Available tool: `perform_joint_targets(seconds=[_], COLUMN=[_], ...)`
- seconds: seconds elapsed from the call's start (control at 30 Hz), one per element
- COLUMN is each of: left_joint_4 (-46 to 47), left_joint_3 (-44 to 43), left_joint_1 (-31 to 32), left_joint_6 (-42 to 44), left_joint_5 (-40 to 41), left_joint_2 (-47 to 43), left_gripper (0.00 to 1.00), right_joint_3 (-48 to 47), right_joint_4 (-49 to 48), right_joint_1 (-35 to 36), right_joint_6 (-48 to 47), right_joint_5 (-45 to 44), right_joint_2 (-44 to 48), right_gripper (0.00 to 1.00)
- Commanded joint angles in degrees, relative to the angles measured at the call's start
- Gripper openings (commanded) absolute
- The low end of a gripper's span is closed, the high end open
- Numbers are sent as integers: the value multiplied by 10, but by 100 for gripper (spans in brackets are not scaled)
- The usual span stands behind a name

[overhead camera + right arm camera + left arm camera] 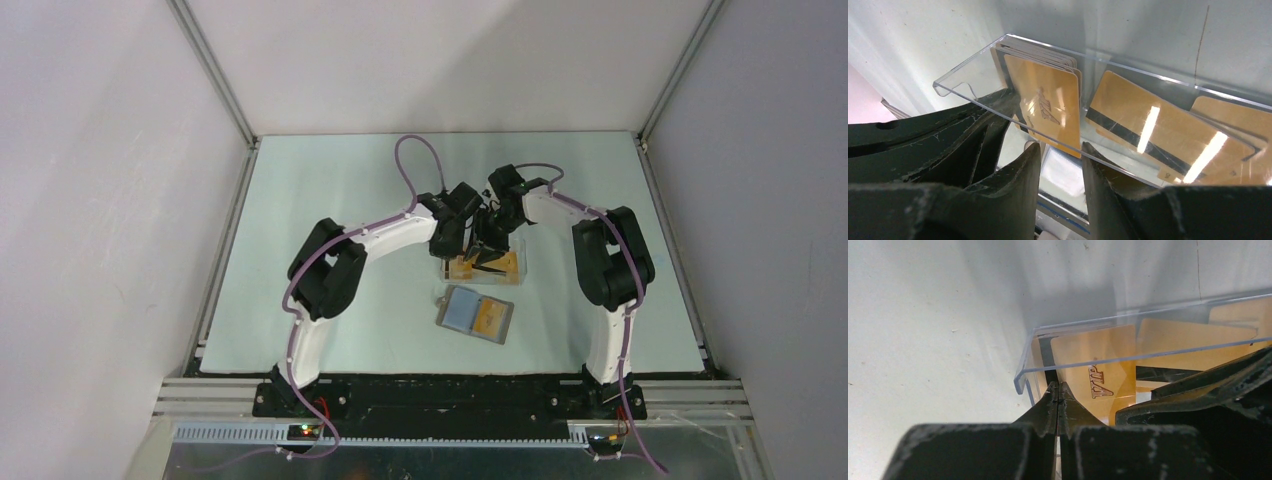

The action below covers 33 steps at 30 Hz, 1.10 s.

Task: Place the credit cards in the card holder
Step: Pick up the credit card from the storage box.

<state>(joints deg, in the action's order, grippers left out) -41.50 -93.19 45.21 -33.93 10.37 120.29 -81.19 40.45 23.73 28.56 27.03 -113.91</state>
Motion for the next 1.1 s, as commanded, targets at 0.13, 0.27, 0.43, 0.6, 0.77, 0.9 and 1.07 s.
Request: perform_joint_targets(seconds=[0.13, 0.27, 0.43, 0.6, 0.77, 0.9, 1.07], left_joint_4=[-10, -10, -9, -9, -9, -9, -9], left_joint_3=[-18, -15, -14, -11, -10, -9, -6], left_joint_1=[5, 5, 5, 1, -1, -2, -4], left_joint_6=[6, 3, 3, -1, -1, 0, 1], left_joint_5=[-19, -25, -36, -45, -48, -50, -55], left_joint_2=[11, 11, 9, 7, 5, 5, 4], left_gripper=[0, 0, 0, 0, 0, 0, 0], right_joint_3=[-5, -5, -9, -20, -26, -25, -26], right_joint_4=[-22, -15, 1, 25, 31, 21, 9], right_joint_1=[-4, -2, 7, 21, 25, 25, 22], right_joint_6=[8, 9, 1, -10, -13, -9, -1], right_joint_5=[10, -5, -57, -104, -116, -92, -57], right_joint_2=[-29, -36, -38, -44, -54, -64, -77], right_gripper=[37, 34, 35, 36, 37, 37, 37])
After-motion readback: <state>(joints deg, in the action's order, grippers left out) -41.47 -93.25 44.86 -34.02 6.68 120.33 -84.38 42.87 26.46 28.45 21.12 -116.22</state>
